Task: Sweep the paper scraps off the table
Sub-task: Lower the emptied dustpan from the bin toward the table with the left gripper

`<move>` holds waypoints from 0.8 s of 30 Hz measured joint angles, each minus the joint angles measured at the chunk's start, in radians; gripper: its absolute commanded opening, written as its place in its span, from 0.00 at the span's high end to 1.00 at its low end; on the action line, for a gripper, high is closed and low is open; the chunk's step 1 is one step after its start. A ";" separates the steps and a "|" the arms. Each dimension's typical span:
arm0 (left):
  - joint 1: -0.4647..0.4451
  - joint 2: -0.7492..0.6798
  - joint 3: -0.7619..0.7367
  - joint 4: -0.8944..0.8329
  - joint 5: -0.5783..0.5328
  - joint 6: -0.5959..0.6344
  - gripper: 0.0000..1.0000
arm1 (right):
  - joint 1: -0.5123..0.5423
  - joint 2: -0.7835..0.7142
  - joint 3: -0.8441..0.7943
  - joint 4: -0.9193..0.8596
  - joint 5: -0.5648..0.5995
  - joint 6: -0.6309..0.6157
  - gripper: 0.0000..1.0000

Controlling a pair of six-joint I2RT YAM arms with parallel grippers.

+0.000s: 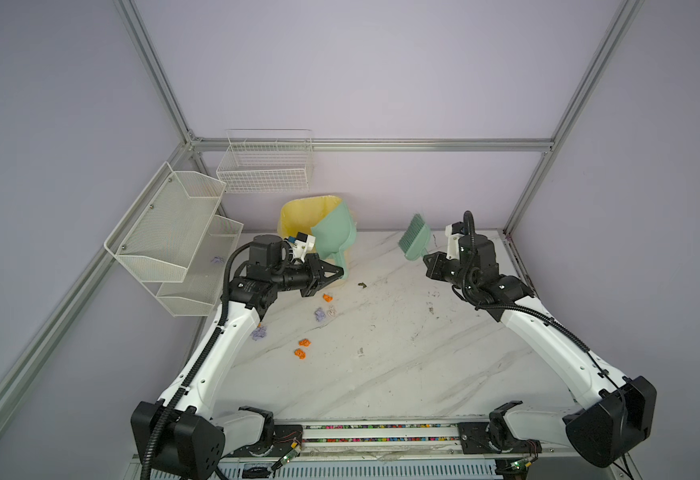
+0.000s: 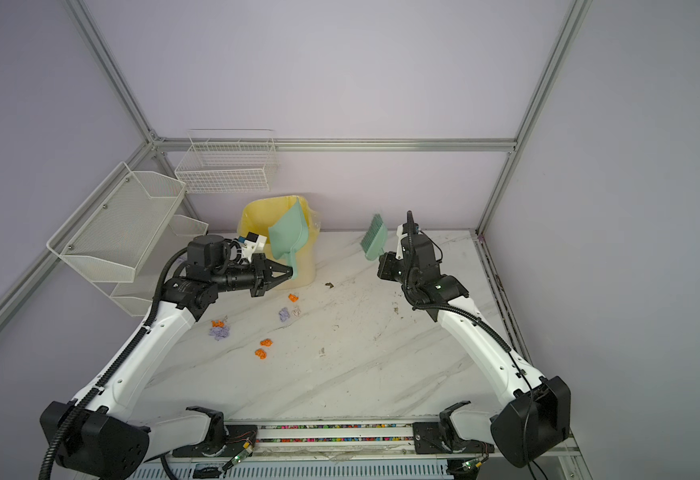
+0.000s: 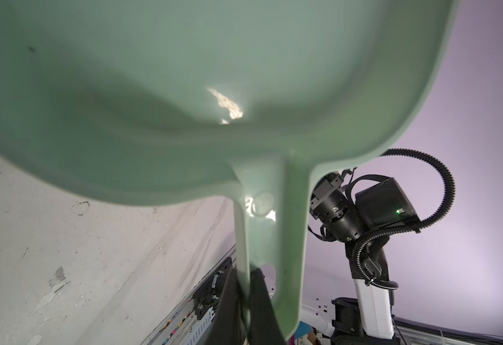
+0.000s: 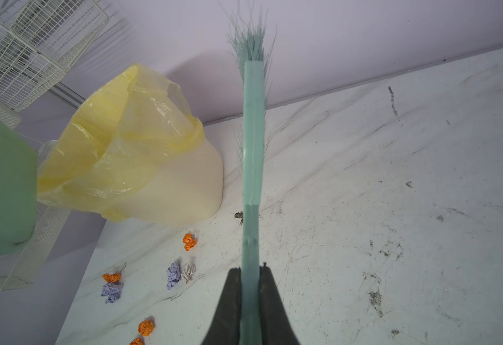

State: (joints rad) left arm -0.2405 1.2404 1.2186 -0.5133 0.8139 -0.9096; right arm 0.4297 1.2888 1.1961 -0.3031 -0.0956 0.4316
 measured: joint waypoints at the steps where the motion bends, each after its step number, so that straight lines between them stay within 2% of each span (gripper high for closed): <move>1: -0.022 -0.002 0.006 -0.027 -0.027 0.027 1.00 | 0.000 0.002 0.007 -0.003 -0.007 -0.005 1.00; 5: -0.103 -0.009 0.021 -0.105 -0.123 0.095 1.00 | 0.000 0.012 0.042 -0.003 -0.039 -0.031 1.00; 14: -0.265 0.029 0.050 -0.252 -0.310 0.153 1.00 | 0.000 0.026 0.004 0.008 -0.122 -0.051 1.00; 24: -0.284 0.032 0.037 -0.330 -0.484 0.160 1.00 | 0.000 0.025 -0.030 0.008 -0.199 -0.039 1.00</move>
State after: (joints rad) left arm -0.5243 1.2724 1.2560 -0.8433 0.3294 -0.7498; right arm 0.4297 1.3140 1.1660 -0.2951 -0.2947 0.3927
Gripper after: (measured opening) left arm 0.049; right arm 0.102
